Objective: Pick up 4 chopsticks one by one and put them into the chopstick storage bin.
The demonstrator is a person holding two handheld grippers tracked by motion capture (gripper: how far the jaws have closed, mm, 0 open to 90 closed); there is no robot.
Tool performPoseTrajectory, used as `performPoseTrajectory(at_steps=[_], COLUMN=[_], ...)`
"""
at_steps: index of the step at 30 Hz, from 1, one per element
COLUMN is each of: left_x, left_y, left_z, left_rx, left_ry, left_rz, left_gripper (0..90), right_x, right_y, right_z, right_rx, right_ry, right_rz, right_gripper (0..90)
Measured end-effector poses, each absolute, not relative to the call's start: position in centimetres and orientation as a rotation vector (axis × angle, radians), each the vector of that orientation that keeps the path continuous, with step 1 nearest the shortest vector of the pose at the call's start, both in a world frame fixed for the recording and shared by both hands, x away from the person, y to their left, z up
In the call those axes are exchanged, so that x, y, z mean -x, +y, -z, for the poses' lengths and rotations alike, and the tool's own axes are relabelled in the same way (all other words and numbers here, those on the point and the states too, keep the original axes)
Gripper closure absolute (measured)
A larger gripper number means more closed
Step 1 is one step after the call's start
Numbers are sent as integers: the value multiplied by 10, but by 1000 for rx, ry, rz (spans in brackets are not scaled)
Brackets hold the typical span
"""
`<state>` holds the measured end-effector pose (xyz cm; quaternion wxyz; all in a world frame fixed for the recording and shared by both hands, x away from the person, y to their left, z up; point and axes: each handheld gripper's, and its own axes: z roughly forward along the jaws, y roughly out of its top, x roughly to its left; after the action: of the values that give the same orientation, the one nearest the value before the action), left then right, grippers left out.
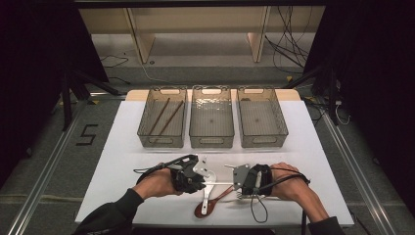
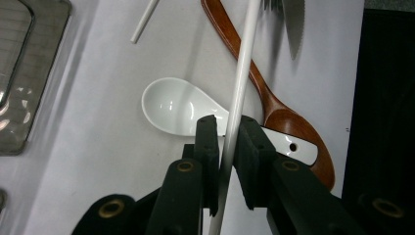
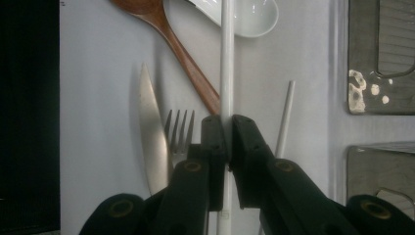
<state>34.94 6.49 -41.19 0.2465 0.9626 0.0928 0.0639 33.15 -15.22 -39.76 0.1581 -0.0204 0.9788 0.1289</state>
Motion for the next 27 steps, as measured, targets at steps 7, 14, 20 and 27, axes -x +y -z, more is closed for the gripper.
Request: performPoseTrajectory(at_steps=[7,14,20,27], left_x=[-348,-353,-358,-366], left_y=[67,74,82,94], left_z=[412,414,408,404], left_rx=[-2616,-2593,-2566,-2519], left_ry=[200,251,317,437], left_rz=[-126,-137,-162,-193], left_gripper=[836,851,852,851], right_x=[-332,-335,-338,-340], right_y=[-153,-164,-175,-191], right_z=[397,386,375,375], right_rx=[57,-62,-197,-407], right_ry=[2783,2730,2653,2579], right_rz=[-387,-452,-595,-792], right_gripper=[831,684,532,412])
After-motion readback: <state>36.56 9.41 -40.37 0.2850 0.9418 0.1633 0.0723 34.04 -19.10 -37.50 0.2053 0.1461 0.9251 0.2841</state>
